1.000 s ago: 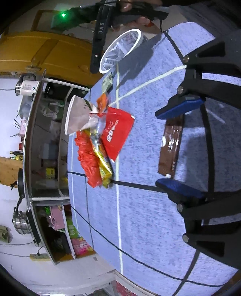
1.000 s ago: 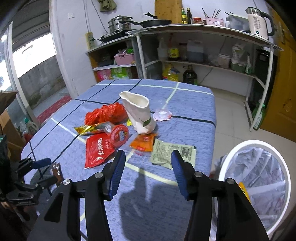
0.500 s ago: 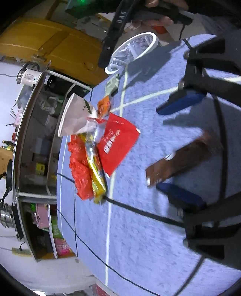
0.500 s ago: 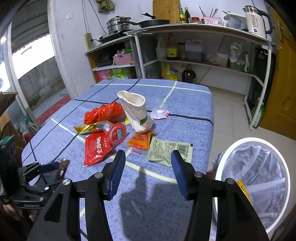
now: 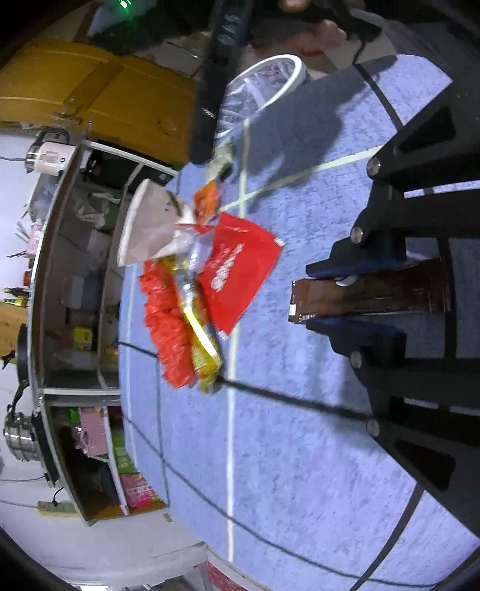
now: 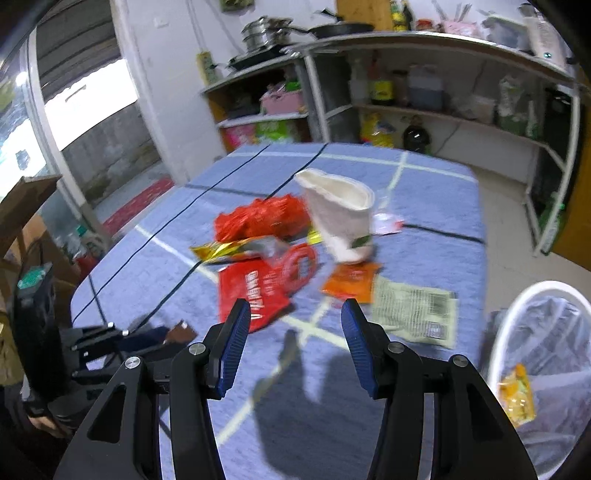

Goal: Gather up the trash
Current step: 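Grasp the brown chocolate wrapper with the left gripper while the right gripper grasps the red packet, then carry both wrappers over the trash bin and open both grippers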

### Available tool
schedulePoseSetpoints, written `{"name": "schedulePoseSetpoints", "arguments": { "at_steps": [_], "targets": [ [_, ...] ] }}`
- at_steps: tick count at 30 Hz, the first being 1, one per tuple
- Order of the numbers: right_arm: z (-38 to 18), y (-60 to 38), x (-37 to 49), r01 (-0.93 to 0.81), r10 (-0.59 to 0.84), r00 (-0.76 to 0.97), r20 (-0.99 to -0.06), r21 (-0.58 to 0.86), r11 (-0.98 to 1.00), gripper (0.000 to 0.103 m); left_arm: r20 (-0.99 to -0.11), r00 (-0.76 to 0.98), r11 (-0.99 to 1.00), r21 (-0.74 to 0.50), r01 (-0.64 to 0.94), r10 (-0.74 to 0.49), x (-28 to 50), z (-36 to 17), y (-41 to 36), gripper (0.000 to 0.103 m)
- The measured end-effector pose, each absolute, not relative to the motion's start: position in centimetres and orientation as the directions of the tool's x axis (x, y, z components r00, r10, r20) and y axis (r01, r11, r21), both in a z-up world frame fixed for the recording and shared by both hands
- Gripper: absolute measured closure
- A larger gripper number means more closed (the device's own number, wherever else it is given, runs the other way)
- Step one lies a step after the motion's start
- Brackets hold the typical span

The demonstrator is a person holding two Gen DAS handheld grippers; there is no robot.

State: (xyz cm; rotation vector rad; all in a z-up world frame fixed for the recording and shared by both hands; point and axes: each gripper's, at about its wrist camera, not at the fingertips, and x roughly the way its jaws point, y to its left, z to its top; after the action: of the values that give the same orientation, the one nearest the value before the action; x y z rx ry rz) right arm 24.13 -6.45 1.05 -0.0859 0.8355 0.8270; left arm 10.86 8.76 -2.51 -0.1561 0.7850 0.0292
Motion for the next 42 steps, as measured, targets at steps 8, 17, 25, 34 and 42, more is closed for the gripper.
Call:
{"name": "schedulePoseSetpoints", "arguments": {
  "at_steps": [8, 17, 25, 34, 42],
  "targets": [
    [-1.8, -2.3, 26.0, -0.675, 0.572, 0.308, -0.76, 0.248, 0.694, 0.053, -0.657, 0.752, 0.983, -0.17, -0.072, -0.059, 10.3, -1.1, 10.7, 0.08],
    [-2.7, -1.2, 26.6, -0.666, 0.537, 0.304, -0.787, 0.227, 0.71, 0.091, -0.664, 0.746, 0.98, -0.177, -0.09, -0.051, 10.3, -1.7, 11.5, 0.08],
    [-0.8, -2.9, 24.6, -0.682, 0.563, 0.334, -0.756, 0.218, 0.698, 0.097, -0.651, 0.757, 0.981, -0.178, -0.079, -0.057, 10.0, -1.2, 11.0, 0.08],
    [2.0, -7.3, 22.5, -0.67, 0.589, 0.401, -0.701, 0.215, 0.711, 0.099, -0.632, 0.77, 0.984, -0.172, -0.033, -0.085, 10.6, 0.2, 8.5, 0.08],
    [4.4, -12.6, 21.6, -0.624, 0.596, 0.476, -0.647, 0.229, 0.747, 0.1, -0.62, 0.773, 0.985, -0.167, 0.043, -0.138, 12.0, 1.4, 5.0, 0.08]
  ]
}}
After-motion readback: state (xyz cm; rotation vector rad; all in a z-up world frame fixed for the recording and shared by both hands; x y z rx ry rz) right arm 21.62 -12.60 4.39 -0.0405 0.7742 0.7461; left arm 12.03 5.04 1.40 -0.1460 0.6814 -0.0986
